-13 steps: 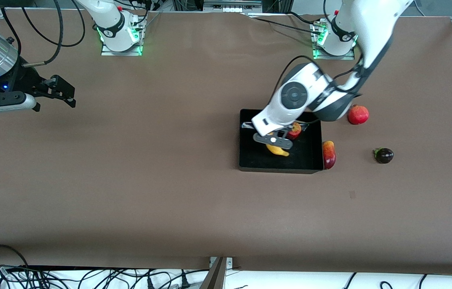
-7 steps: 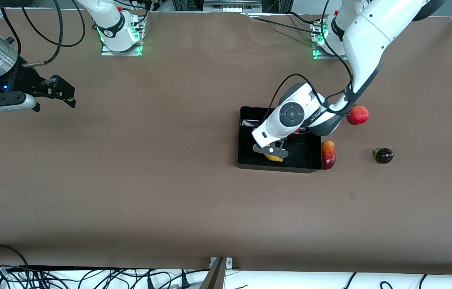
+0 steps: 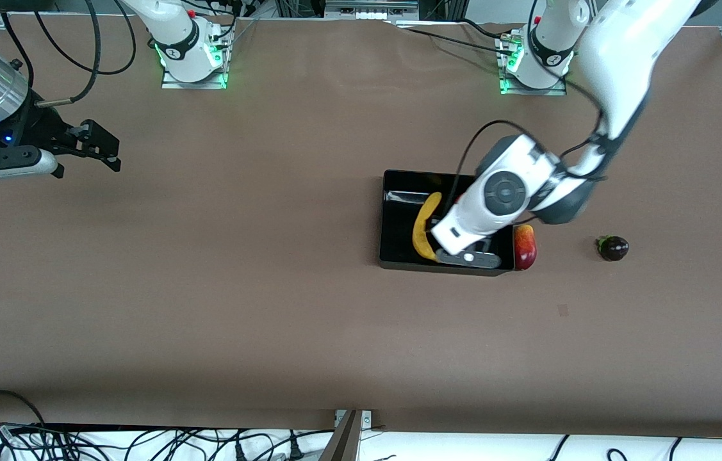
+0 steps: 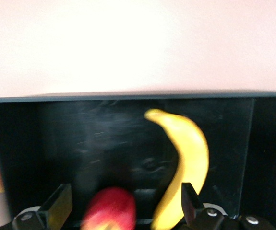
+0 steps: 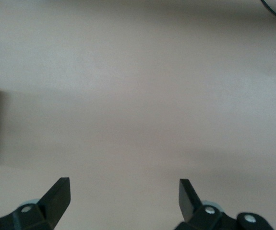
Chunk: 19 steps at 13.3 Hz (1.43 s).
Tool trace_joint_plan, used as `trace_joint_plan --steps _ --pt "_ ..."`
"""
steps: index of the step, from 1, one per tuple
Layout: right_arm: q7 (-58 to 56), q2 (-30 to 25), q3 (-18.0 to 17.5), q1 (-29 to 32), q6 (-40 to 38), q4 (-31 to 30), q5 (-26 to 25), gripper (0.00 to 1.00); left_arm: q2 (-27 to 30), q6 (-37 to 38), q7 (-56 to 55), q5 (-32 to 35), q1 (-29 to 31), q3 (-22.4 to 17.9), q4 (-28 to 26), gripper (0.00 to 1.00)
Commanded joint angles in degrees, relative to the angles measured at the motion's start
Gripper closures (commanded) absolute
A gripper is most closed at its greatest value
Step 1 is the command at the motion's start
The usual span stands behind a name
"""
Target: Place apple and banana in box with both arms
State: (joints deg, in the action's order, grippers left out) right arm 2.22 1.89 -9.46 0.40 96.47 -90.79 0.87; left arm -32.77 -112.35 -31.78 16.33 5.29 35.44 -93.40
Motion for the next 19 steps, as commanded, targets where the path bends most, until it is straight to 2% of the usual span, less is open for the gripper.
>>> trace_joint_plan --steps 1,4,6,7,9,10,12,14,19 --pt "0.15 -0.04 0.05 -0.05 -0.14 0.35 -0.34 0.0 3.94 15.0 0.83 1.42 0.86 0.34 8.81 0.0" --pt "0.15 -0.04 0.05 -0.05 -0.14 0.43 -0.34 0.0 4.47 27.76 10.47 0.63 4.27 0.77 18.75 0.0" --pt "0.15 -0.04 0.05 -0.05 -0.14 0.35 -0.34 0.0 7.53 31.58 17.84 -2.24 7.0 -0.09 21.23 0.0" --pt "0.15 -0.04 0.05 -0.05 -0.14 0.35 -0.34 0.0 10.51 31.41 22.33 -5.84 7.27 -3.41 19.93 0.0" --pt "0.15 -0.04 0.05 -0.05 -0.14 0.43 -0.34 0.0 17.97 29.75 29.19 -14.7 3.44 -16.74 14.59 0.0" --pt "0.15 -0.04 0.05 -0.05 -0.14 0.35 -0.34 0.0 21.58 27.21 32.36 -16.92 1.84 -21.41 10.47 0.0" --pt "0.15 -0.04 0.05 -0.05 -0.14 0.35 -0.34 0.0 27.39 20.63 33.36 -15.64 -1.94 -25.39 3.78 0.0" --pt "0.24 -0.04 0.05 -0.05 -0.14 0.35 -0.34 0.0 30.65 16.48 33.97 -15.19 -6.67 -31.89 -0.72 0.0" --pt "0.15 -0.04 0.05 -0.05 -0.14 0.35 -0.34 0.0 34.53 15.94 30.64 -13.53 -9.06 -34.11 -5.47 0.0"
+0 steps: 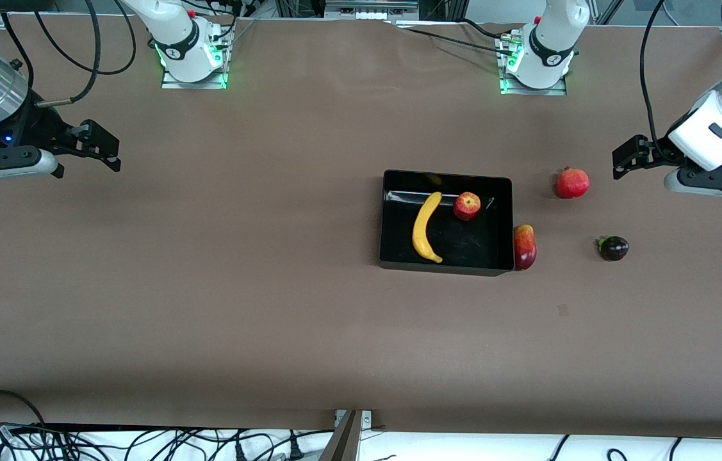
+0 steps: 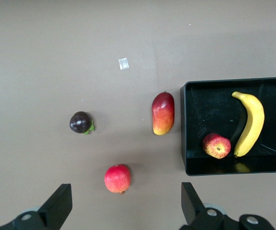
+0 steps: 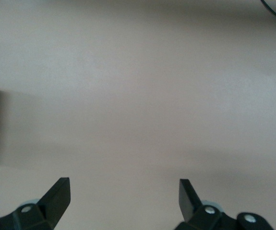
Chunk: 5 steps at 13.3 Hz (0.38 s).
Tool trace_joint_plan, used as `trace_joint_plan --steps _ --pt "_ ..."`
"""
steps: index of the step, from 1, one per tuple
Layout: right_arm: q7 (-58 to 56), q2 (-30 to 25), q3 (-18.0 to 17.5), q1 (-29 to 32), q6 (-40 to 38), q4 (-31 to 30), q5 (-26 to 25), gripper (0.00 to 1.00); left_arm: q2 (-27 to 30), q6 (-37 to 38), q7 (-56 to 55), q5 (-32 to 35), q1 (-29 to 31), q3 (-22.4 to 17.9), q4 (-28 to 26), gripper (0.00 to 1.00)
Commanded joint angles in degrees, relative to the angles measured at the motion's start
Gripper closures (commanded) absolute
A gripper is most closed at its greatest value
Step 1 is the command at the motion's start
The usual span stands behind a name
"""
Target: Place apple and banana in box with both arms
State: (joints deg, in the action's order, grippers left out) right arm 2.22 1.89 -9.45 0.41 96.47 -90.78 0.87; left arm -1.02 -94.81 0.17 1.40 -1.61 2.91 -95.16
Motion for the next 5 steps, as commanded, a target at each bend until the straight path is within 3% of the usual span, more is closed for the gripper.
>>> trace_joint_plan --steps 1,5 --pt "0.15 -0.05 0.04 -0.05 -0.14 0.34 -0.34 0.0 3.22 -1.6 -1.14 1.5 -2.17 -1.94 -4.76 0.0" --pt "0.24 -0.13 0.04 -0.05 -0.23 0.34 -0.34 0.0 2.25 -1.6 -0.97 0.71 -2.43 -2.29 -4.15 0.0"
